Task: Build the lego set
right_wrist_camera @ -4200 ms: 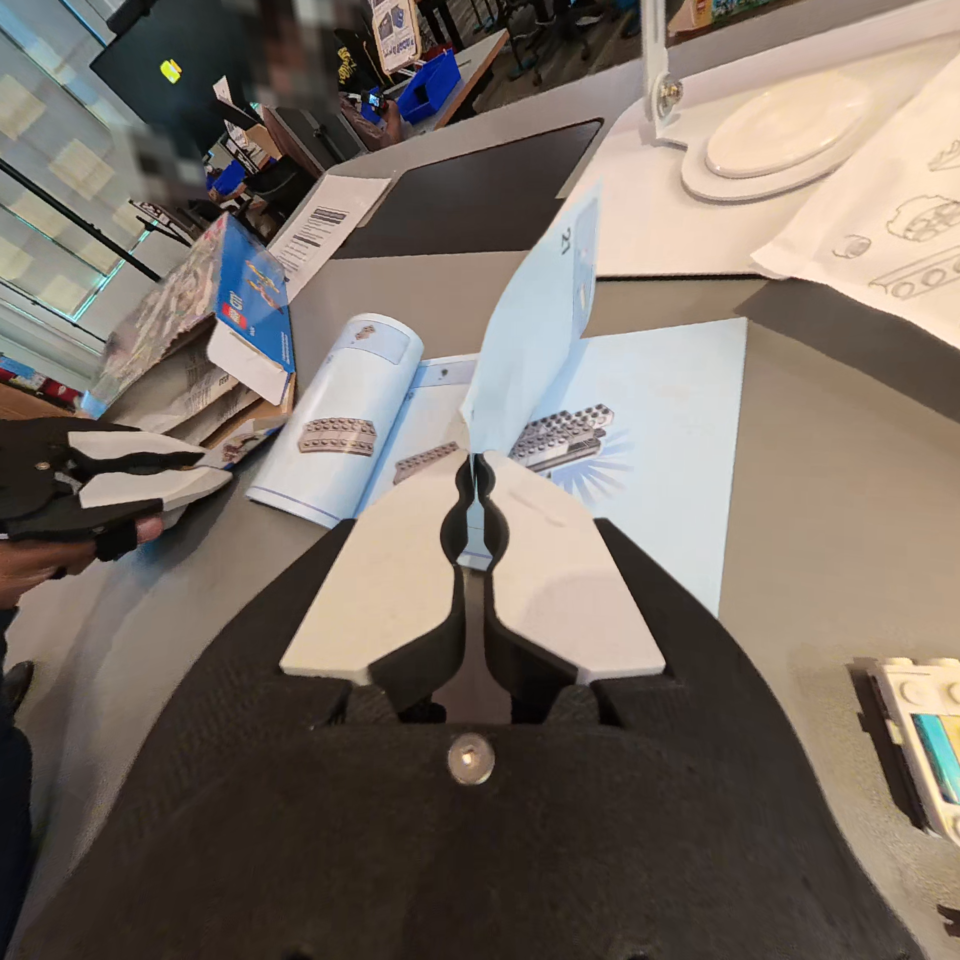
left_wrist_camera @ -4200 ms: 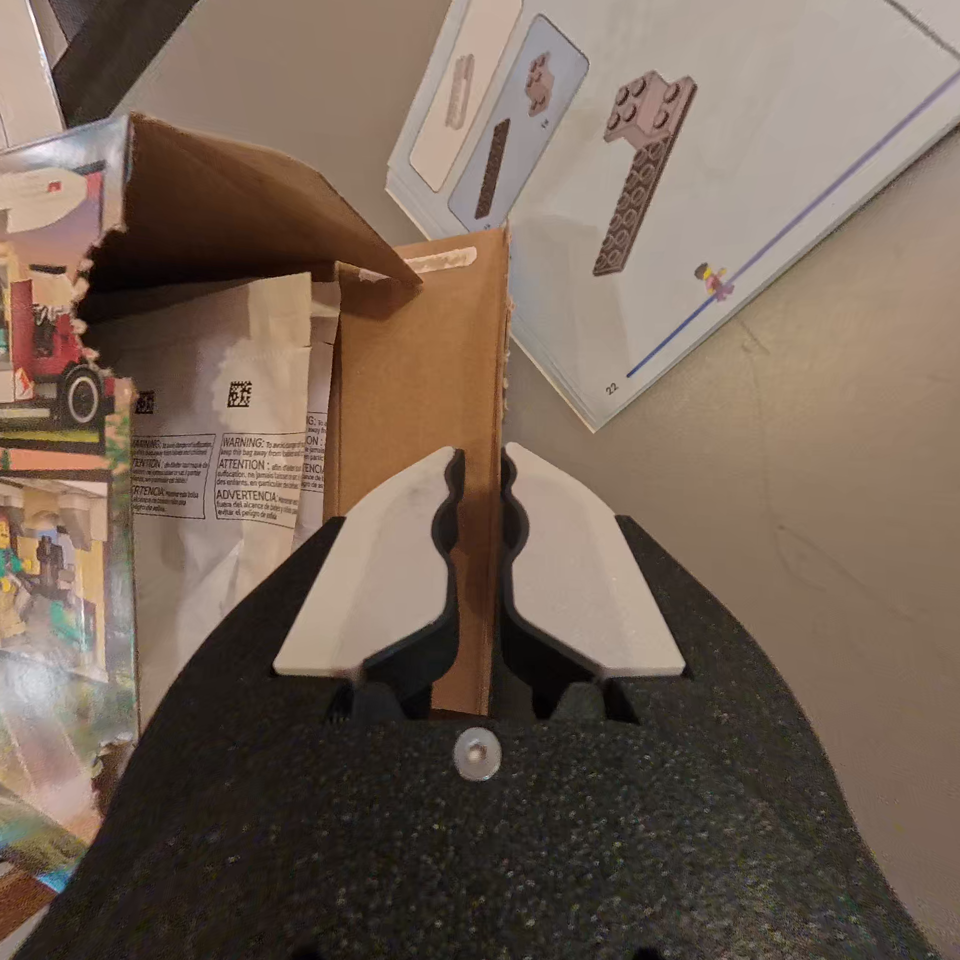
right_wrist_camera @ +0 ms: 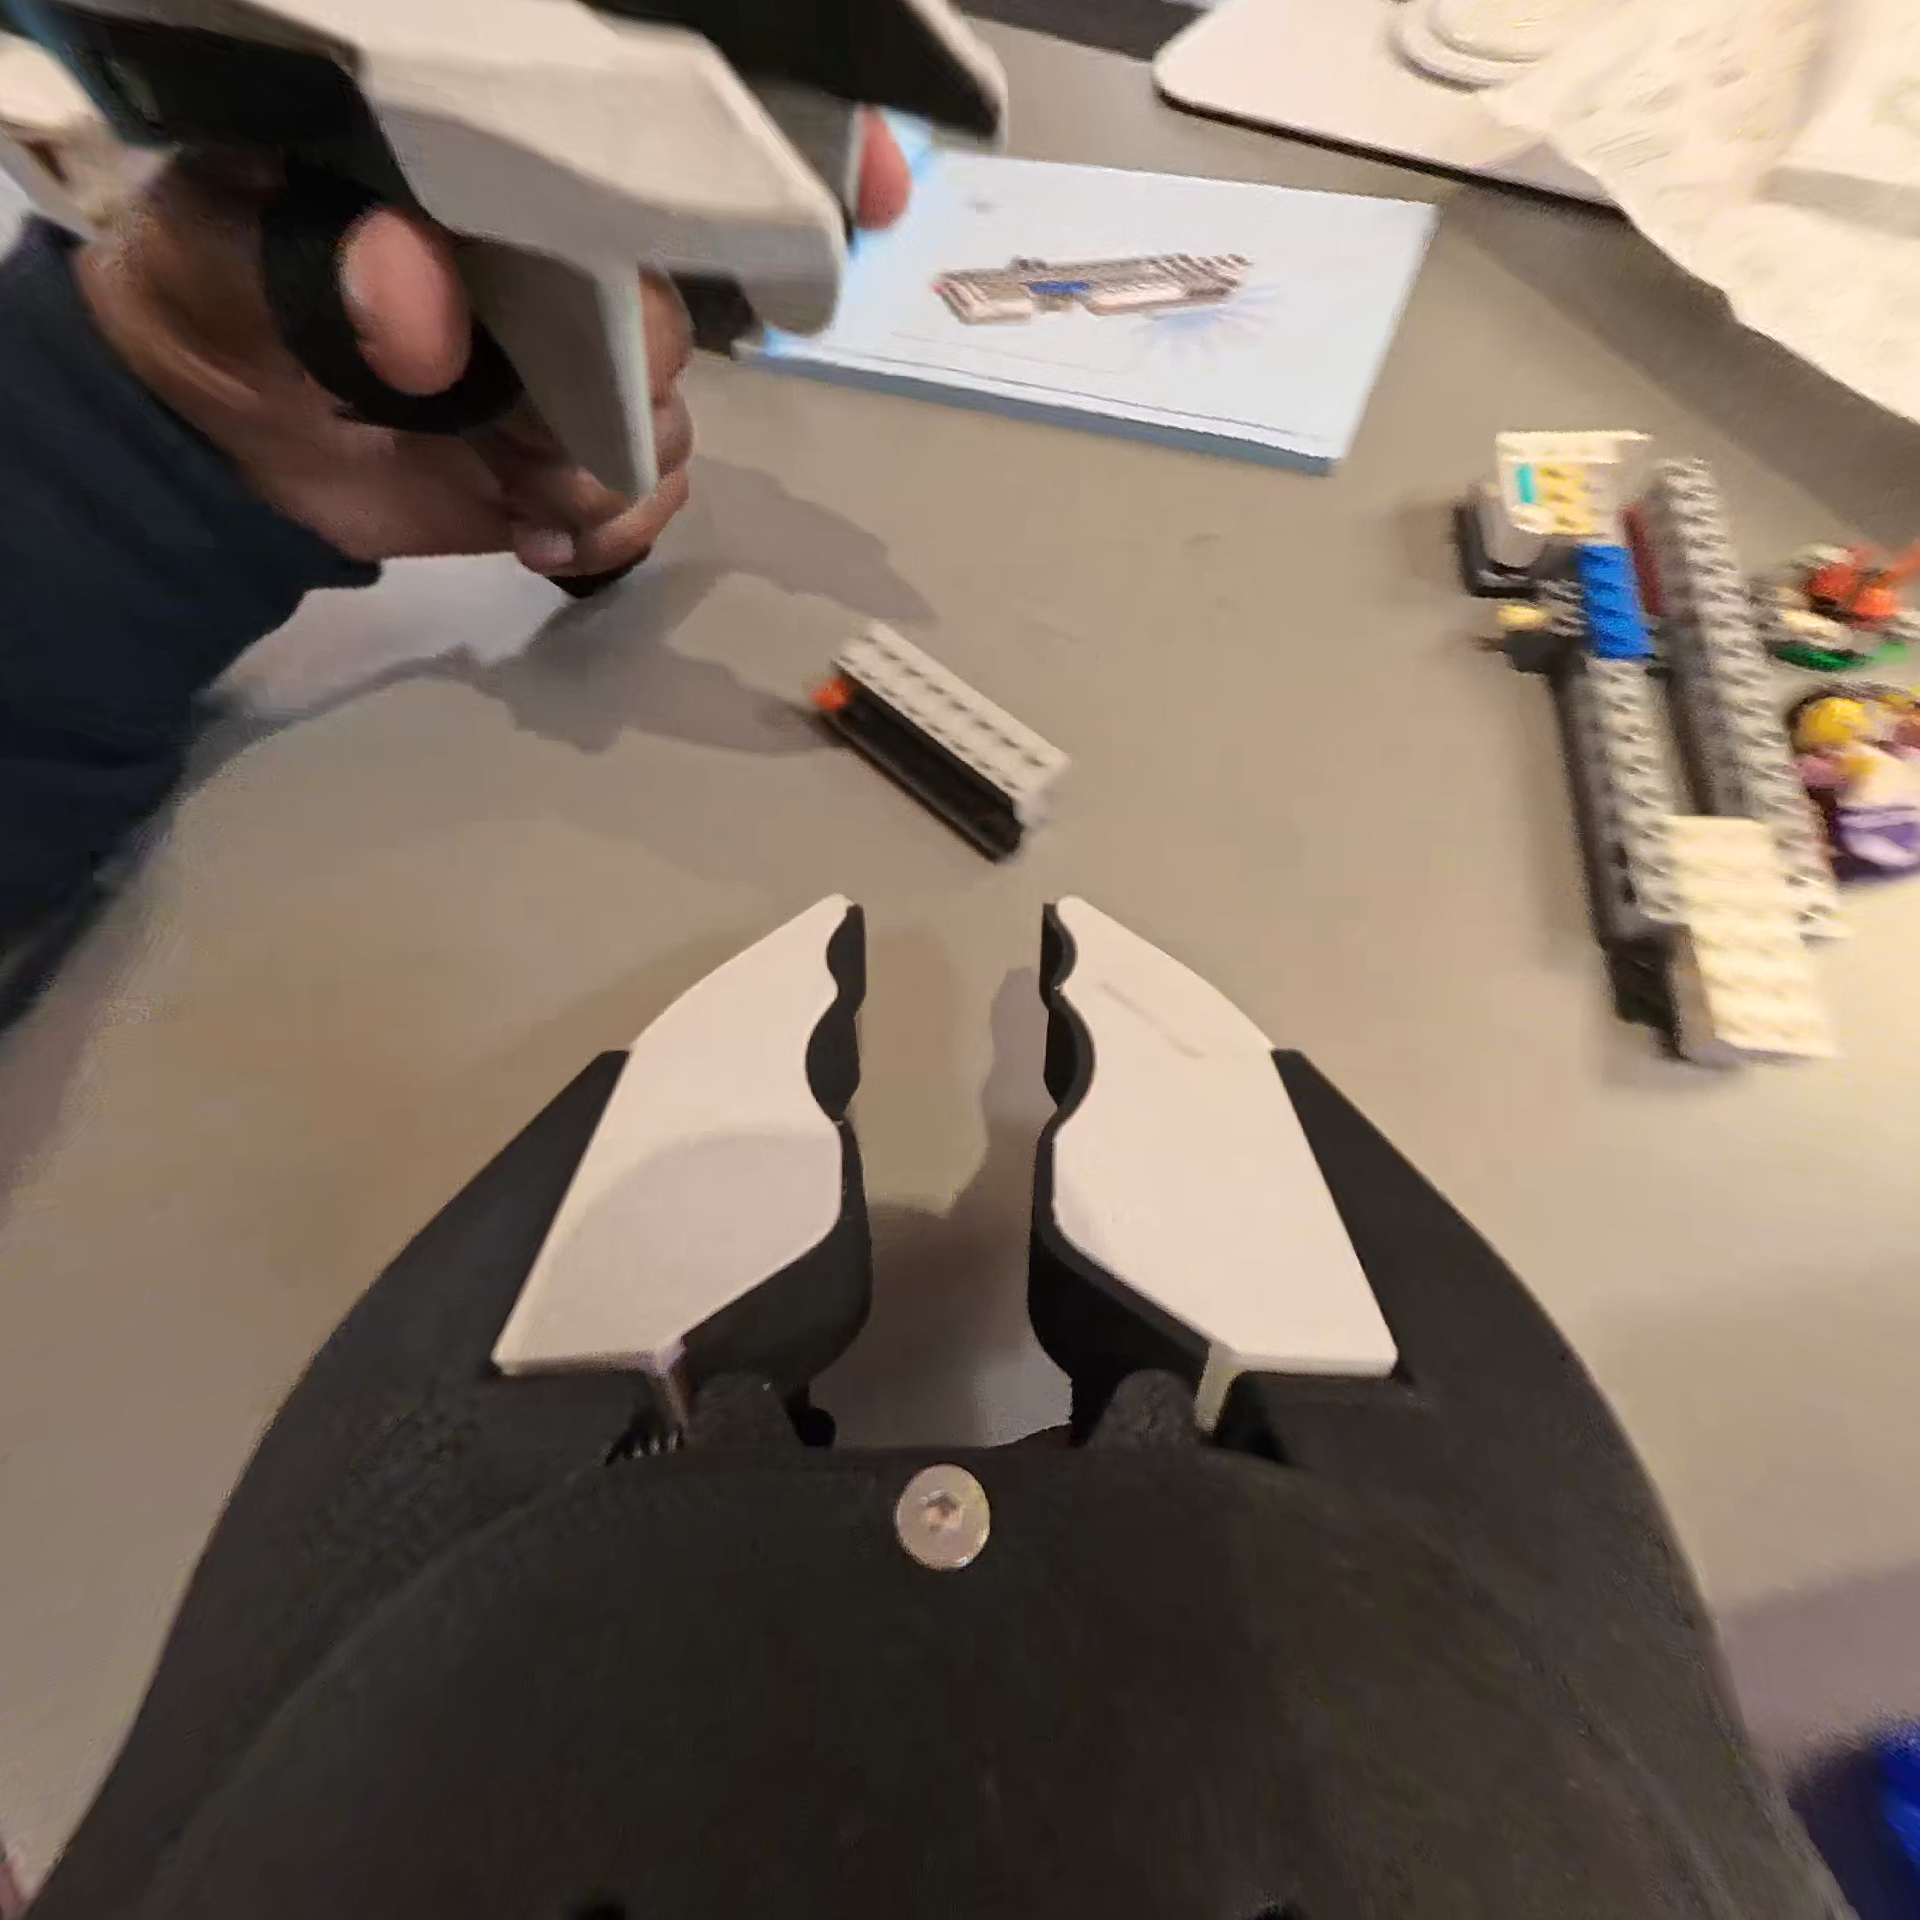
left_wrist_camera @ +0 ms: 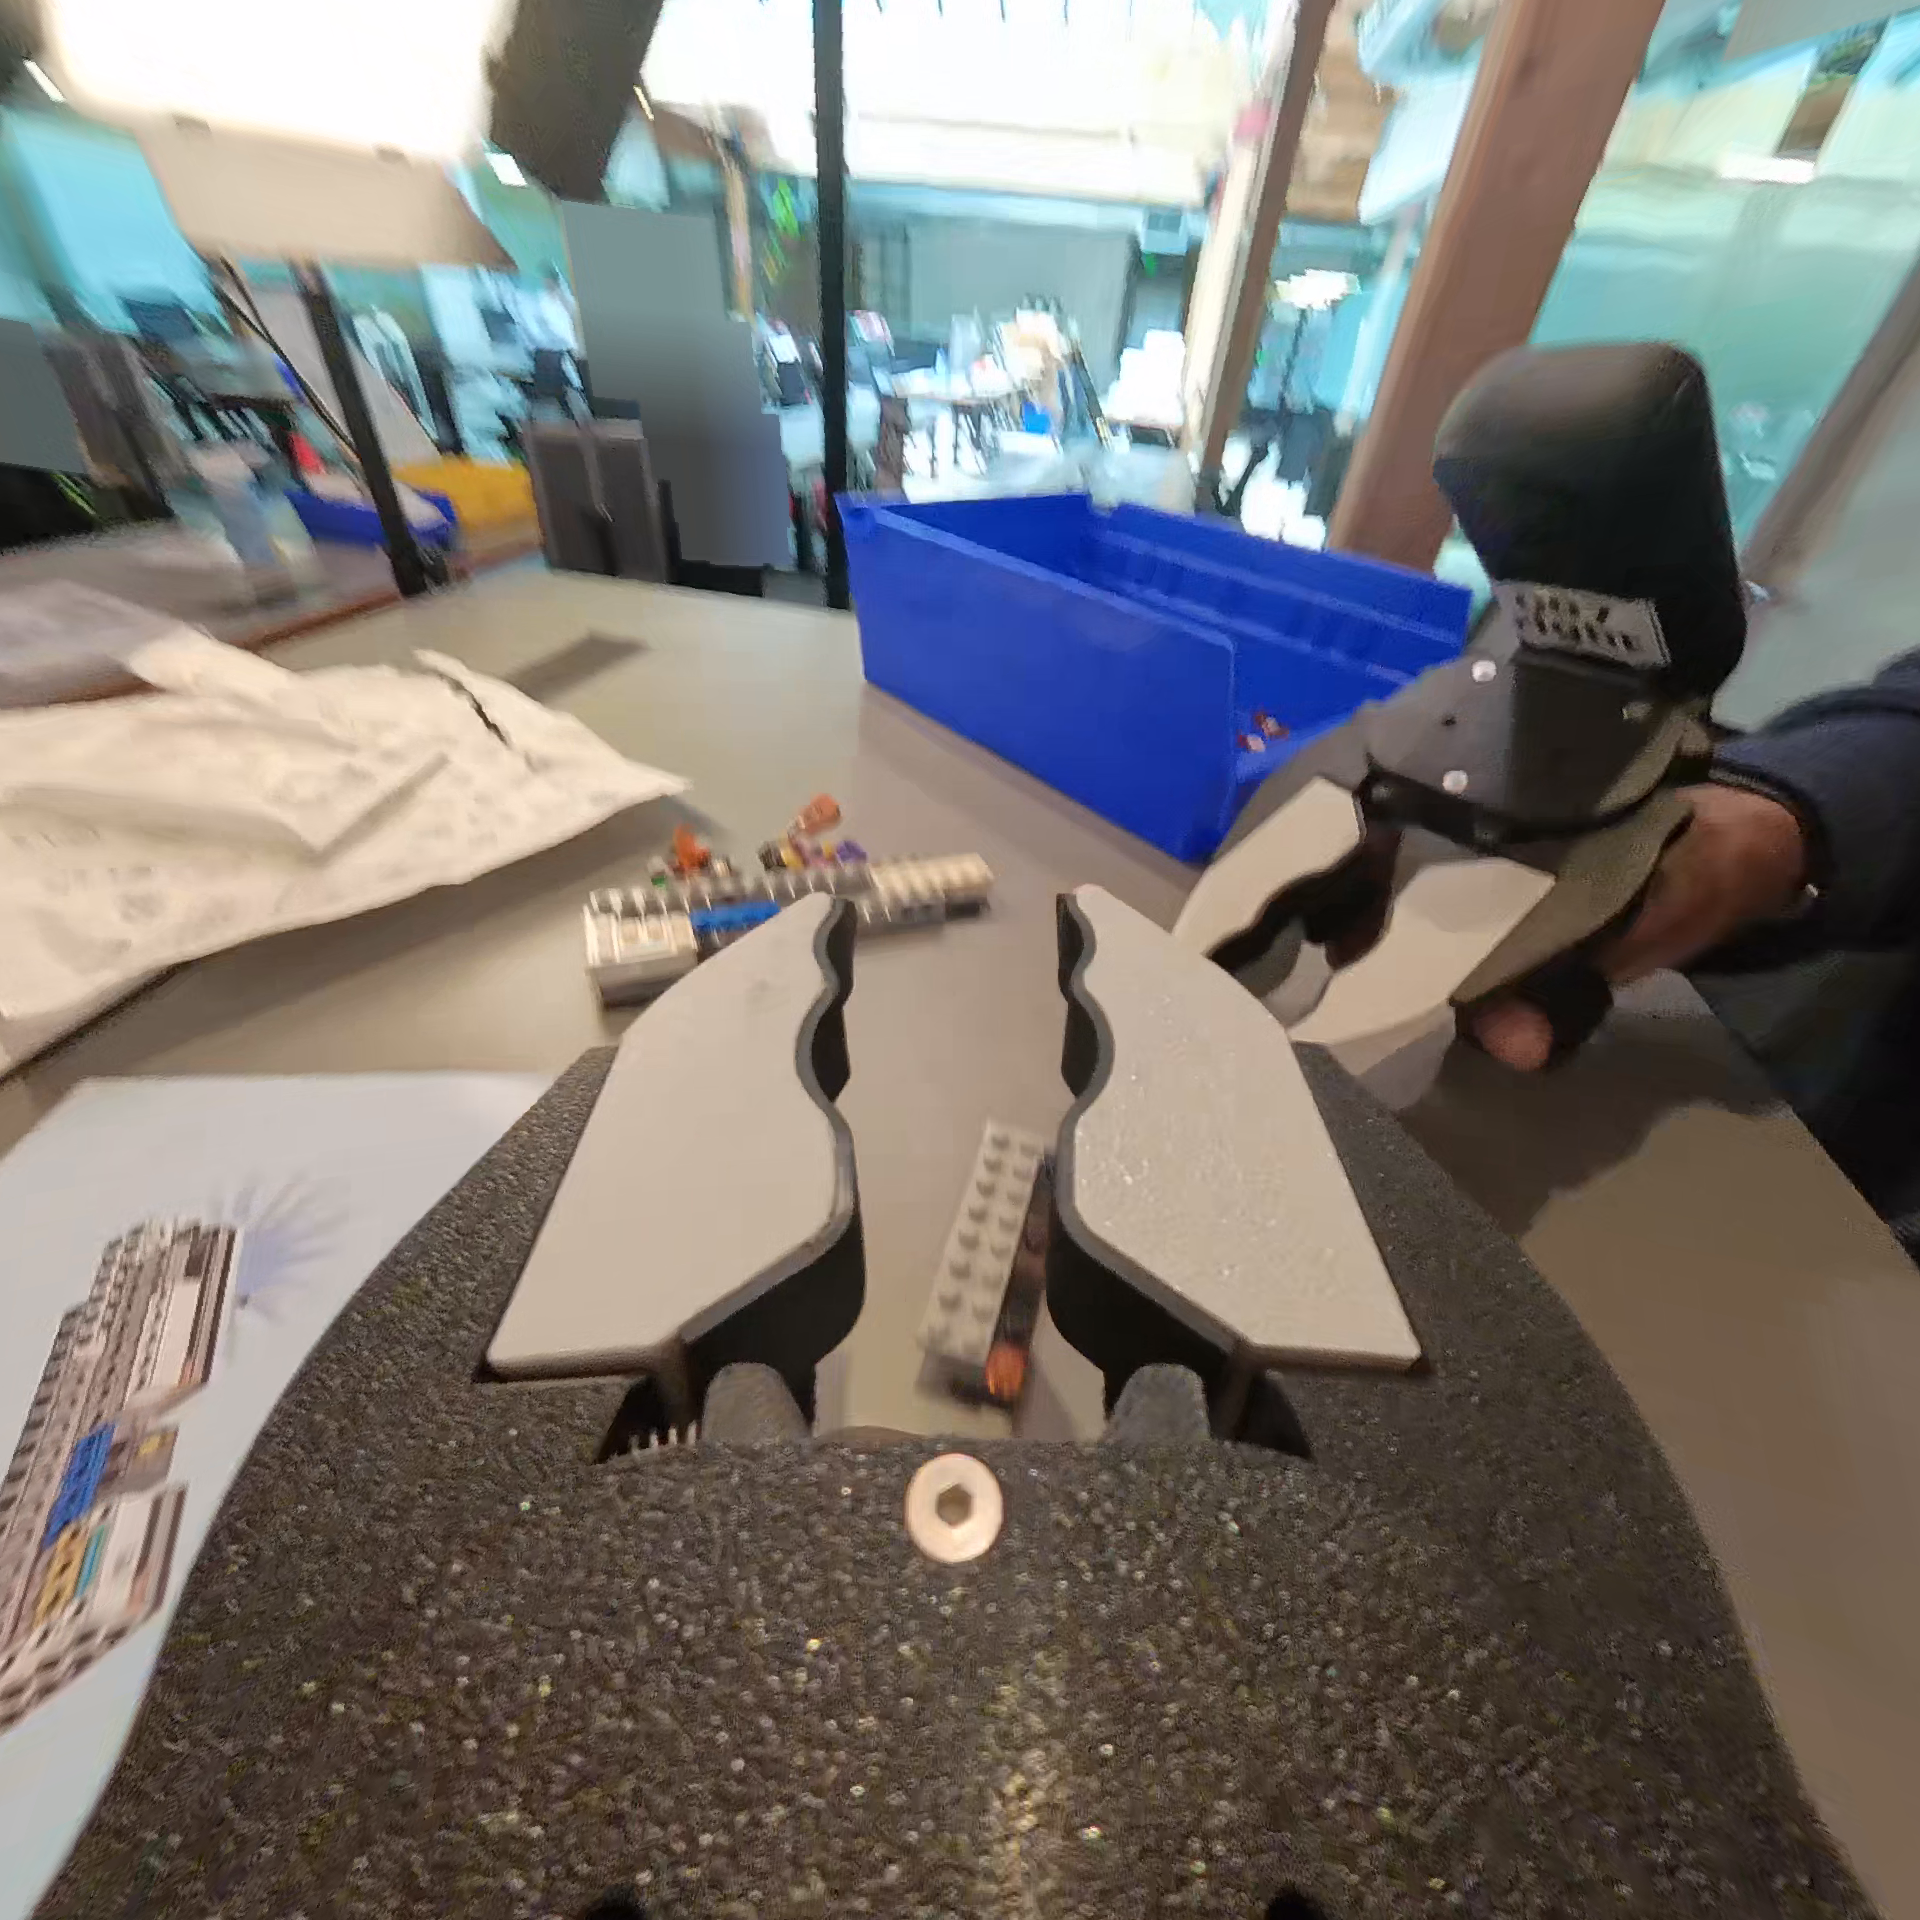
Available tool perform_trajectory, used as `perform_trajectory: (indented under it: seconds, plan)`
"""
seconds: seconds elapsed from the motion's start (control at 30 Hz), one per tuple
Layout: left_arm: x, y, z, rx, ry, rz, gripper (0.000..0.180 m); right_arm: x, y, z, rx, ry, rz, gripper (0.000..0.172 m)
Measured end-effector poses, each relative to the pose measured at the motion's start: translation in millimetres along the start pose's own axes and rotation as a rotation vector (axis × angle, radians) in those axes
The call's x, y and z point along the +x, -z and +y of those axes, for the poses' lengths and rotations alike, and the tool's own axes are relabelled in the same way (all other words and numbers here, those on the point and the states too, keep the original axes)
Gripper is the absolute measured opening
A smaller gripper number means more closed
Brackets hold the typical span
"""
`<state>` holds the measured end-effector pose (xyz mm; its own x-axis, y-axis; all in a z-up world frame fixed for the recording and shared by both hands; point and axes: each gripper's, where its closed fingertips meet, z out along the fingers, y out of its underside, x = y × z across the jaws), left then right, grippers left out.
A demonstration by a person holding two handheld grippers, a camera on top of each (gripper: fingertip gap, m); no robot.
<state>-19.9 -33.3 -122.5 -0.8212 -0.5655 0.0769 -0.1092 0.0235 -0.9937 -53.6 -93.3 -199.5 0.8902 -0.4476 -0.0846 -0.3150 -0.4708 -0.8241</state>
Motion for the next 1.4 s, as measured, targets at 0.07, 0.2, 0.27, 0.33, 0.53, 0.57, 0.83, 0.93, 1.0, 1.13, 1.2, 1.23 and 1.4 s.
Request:
perform_trajectory:
  seconds: [0.07,0.2,0.27,0.33,0.53,0.57,0.83,0.93,1.0,1.13,1.2,1.23,1.4]
  plan:
    - [5,-12,-11,0.127,0.003,-0.024,0.038,17,5,8,-0.038,0.030,0.037,0.033]
    - [5,-16,-16,0.179,-0.014,-0.069,0.038,25,2,18,-0.108,-0.001,-0.005,0.039]
    - [-5,-14,-13,0.151,0.026,-0.082,0.038,27,-2,20,-0.134,-0.014,-0.008,0.040]
    - [-21,-11,-10,0.108,0.016,-0.121,0.038,27,-5,21,-0.154,-0.014,-0.012,0.040]
    - [-44,-1,9,-0.055,-0.052,-0.127,0.038,25,-9,26,-0.194,-0.018,-0.026,0.043]
    - [-44,0,9,-0.050,-0.052,-0.120,0.038,25,-9,26,-0.196,-0.015,-0.023,0.043]
    - [-48,-4,22,-0.149,-0.062,-0.158,0.038,27,-12,26,-0.201,0.001,0.011,0.038]
    - [-53,-4,23,-0.159,-0.040,-0.180,0.038,28,-12,26,-0.202,0.003,0.020,0.037]
    - [-54,-3,23,-0.152,-0.024,-0.178,0.038,28,-12,26,-0.202,0.006,0.023,0.037]
    - [-57,0,22,-0.142,0.002,-0.182,0.038,28,-12,26,-0.203,0.010,0.028,0.037]
    - [-57,0,21,-0.140,0.006,-0.181,0.038,28,-12,26,-0.204,0.014,0.032,0.036]
    - [-57,0,22,-0.140,0.007,-0.184,0.038,28,-12,26,-0.204,0.016,0.034,0.036]
    - [-57,-1,22,-0.146,0.001,-0.189,0.038,28,-12,26,-0.205,0.024,0.041,0.036]
